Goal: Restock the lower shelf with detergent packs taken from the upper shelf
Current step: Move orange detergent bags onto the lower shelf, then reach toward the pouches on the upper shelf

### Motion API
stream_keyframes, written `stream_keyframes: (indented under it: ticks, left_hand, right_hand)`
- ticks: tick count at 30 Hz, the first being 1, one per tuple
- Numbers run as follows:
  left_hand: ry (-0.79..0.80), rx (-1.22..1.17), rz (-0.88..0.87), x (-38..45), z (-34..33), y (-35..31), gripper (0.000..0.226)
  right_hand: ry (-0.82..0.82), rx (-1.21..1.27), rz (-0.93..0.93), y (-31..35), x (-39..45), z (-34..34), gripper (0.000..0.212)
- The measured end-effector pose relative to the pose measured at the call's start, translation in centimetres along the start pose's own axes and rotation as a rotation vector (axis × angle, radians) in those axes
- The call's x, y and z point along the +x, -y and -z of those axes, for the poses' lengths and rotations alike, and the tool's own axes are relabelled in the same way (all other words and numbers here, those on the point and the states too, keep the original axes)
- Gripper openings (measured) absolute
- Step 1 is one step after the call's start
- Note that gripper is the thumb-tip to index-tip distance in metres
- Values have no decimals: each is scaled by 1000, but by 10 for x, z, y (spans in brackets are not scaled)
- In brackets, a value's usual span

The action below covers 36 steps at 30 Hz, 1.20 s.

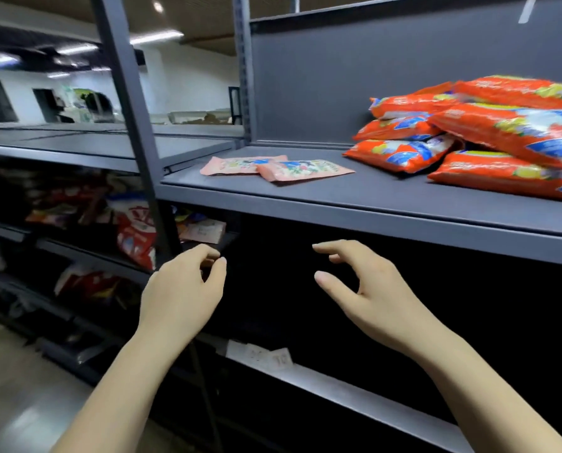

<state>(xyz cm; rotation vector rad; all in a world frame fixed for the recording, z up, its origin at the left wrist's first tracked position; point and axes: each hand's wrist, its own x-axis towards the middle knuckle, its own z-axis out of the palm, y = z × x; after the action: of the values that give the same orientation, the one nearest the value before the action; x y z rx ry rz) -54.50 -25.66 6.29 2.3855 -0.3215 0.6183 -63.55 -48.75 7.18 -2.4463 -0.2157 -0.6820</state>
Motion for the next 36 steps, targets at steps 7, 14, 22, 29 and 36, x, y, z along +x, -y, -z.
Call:
stream_keyframes:
  ticks: [7,14,22,29,36]
  left_hand:
    - [40,44,120,28,45,124,9]
    - [83,109,162,65,88,232,11]
    - [83,115,224,99,107,322,11]
    - [112,151,253,142,99,381,15]
    - [158,171,214,216,75,441,16]
  right_hand:
    - [66,33,-31,40,41,-111,36]
    - [95,84,-32,93,86,-213,37]
    - [191,137,-89,126,138,-299,38]
    - [203,175,-169,132,188,-365,39]
    - [30,208,-394,108,263,-432,41]
